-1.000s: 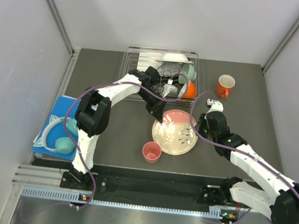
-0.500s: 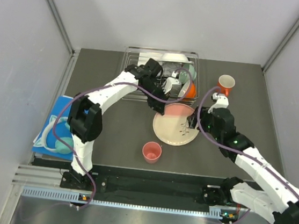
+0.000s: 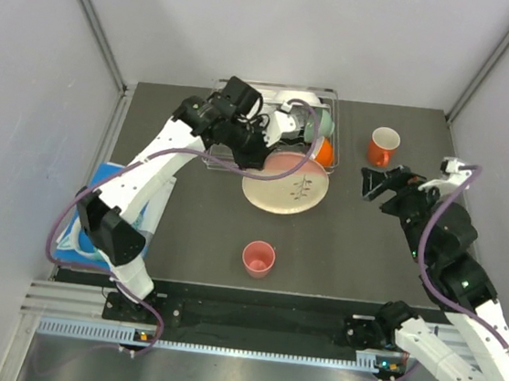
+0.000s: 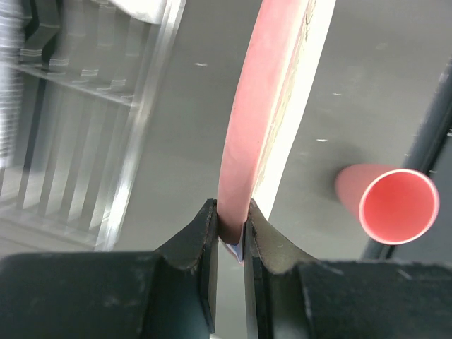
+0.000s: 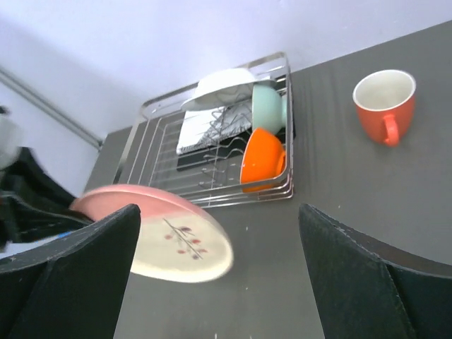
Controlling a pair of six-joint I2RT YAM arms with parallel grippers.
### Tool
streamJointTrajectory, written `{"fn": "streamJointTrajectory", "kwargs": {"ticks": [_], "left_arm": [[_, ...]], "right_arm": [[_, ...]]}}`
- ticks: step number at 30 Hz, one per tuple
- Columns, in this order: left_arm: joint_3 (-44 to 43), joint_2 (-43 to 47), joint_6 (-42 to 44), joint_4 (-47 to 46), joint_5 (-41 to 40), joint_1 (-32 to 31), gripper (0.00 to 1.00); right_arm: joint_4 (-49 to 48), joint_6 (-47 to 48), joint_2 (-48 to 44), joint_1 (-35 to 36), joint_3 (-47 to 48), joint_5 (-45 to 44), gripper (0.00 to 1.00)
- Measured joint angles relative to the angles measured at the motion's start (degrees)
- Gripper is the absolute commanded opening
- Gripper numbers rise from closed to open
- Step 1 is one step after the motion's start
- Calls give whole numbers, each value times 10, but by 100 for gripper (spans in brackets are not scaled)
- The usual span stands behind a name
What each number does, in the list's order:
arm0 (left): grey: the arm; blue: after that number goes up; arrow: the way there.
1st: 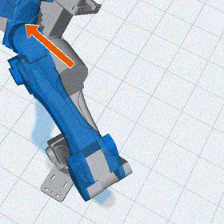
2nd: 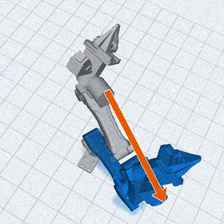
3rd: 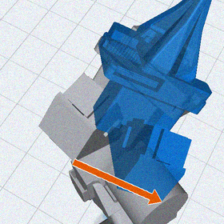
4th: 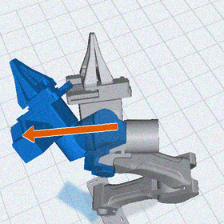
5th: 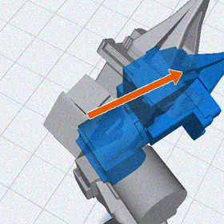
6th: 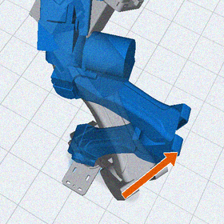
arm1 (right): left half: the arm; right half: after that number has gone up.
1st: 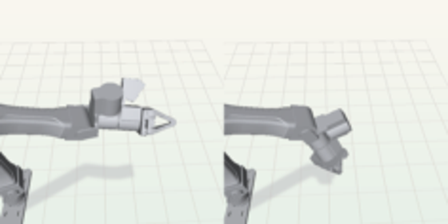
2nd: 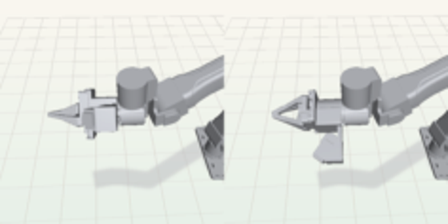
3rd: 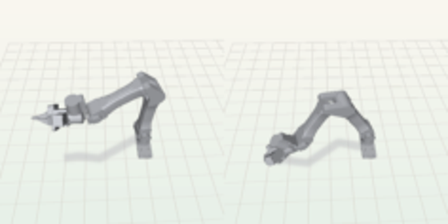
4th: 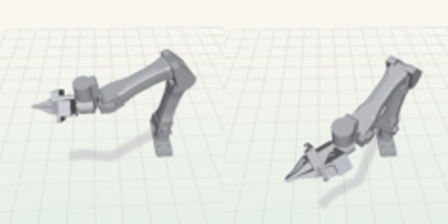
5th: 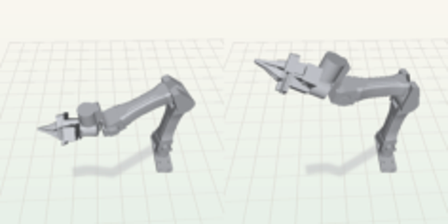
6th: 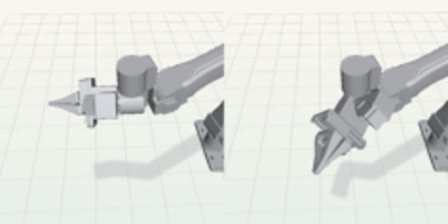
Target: Load the mixed dishes into the dish rack
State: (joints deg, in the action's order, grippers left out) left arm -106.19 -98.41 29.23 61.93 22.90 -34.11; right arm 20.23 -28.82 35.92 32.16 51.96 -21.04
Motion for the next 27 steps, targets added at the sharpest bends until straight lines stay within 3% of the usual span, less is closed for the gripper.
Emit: {"fn": "streamJointTrajectory", "kwargs": {"ticks": [7,12,22,27], "left_arm": [[-114,41,25,-3,-116,-2,0],[-129,48,36,-60,-178,-3,0],[49,33,101,-230,-304,-25,0],[70,-4,130,-275,-328,-27,0]], "right_arm": [[22,-18,-11,0,6,-23,92],[26,-25,-9,0,-3,-23,92],[32,-28,-1,0,-47,-28,91],[30,-29,9,0,-58,-30,91]]}}
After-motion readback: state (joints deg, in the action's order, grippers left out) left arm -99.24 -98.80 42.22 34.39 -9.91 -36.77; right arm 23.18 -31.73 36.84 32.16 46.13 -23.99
